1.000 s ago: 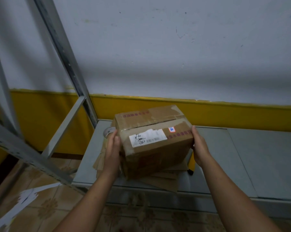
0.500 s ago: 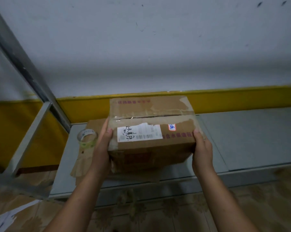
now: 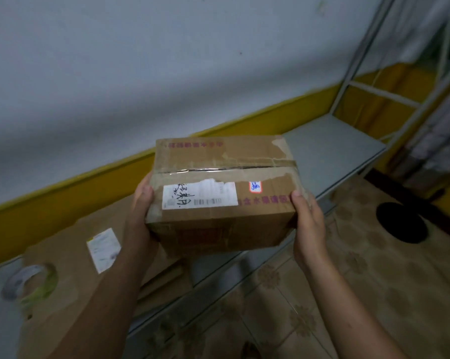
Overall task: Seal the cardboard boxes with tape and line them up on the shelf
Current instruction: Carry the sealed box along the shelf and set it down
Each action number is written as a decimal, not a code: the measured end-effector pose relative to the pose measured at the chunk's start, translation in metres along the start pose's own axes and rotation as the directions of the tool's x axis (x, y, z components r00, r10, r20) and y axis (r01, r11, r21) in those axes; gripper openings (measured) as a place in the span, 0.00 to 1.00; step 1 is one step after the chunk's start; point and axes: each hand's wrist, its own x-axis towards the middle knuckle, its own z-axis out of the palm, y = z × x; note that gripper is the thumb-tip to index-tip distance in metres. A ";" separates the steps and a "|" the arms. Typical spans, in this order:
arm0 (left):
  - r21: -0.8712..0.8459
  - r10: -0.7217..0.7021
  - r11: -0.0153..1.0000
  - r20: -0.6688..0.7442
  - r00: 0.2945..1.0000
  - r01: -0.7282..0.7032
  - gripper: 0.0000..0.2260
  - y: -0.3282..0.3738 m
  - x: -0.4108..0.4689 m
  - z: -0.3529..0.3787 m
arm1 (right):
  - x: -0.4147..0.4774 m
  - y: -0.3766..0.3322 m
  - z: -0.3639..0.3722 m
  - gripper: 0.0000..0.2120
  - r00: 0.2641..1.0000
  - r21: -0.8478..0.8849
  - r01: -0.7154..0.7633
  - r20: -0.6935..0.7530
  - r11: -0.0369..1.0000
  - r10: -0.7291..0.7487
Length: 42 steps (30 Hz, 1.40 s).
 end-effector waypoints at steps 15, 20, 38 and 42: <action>0.047 -0.195 0.980 0.404 0.894 0.193 0.28 -0.086 0.069 0.262 | 0.051 -0.019 -0.203 0.16 0.879 -0.002 0.008 -0.477 1.000 -0.009; 0.064 -0.226 0.973 0.455 0.861 0.221 0.27 -0.115 0.087 0.345 | 0.093 -0.028 -0.268 0.20 0.851 -0.018 0.013 -0.524 1.000 -0.020; 0.044 -0.317 0.937 0.523 0.791 0.347 0.18 -0.221 0.246 0.599 | 0.326 -0.031 -0.398 0.16 0.761 -0.045 -0.039 -0.649 0.998 0.000; 0.044 -0.299 0.943 0.545 0.784 0.329 0.20 -0.232 0.284 0.635 | 0.379 -0.035 -0.411 0.25 0.772 -0.064 -0.057 -0.636 0.996 0.004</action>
